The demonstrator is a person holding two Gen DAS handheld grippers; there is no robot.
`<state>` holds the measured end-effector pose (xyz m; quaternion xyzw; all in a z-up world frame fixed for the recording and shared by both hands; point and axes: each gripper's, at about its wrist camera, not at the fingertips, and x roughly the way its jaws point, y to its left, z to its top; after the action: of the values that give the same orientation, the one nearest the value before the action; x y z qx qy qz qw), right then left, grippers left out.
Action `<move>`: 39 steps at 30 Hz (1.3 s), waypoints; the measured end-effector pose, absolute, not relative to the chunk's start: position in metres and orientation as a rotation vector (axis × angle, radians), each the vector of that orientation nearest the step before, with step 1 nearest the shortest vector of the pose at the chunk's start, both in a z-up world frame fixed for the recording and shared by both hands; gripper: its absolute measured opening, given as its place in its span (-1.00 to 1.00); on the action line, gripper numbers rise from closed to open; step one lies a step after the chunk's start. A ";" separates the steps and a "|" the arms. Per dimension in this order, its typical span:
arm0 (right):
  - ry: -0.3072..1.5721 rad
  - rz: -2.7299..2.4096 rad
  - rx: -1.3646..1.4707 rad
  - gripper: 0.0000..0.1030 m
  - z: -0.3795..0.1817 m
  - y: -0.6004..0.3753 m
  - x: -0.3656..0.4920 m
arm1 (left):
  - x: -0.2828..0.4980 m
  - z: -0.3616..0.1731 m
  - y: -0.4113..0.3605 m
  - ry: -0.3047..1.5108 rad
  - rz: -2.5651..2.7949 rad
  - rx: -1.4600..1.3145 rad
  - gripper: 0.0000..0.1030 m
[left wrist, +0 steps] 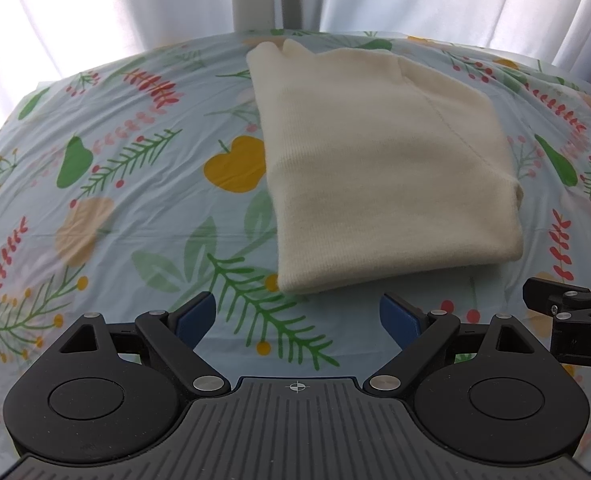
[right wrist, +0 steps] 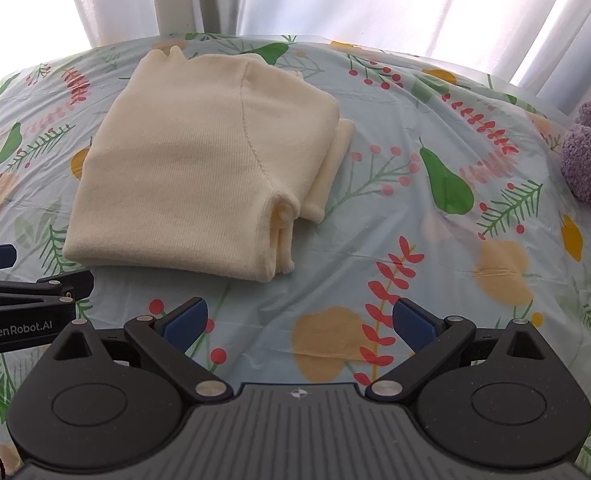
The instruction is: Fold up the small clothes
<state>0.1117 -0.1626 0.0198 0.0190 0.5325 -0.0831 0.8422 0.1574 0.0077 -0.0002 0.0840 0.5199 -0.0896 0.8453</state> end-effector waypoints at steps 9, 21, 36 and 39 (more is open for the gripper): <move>1.120 -0.178 0.035 0.92 0.021 -0.162 0.112 | 0.157 -0.001 0.008 1.100 -0.190 0.180 0.81; 1.116 -0.179 0.037 0.92 0.020 -0.162 0.113 | 0.159 -0.001 0.009 1.103 -0.198 0.167 0.82; 1.109 -0.185 0.041 0.92 0.021 -0.164 0.113 | 0.160 -0.002 0.009 1.110 -0.191 0.159 0.82; 1.107 -0.186 0.042 0.92 0.022 -0.164 0.113 | 0.160 -0.002 0.009 1.111 -0.191 0.160 0.82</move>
<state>0.1133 -0.1638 0.0215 0.0200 0.5248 -0.0882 0.8464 0.1598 0.0089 -0.0021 0.0757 0.5258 -0.0903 0.8424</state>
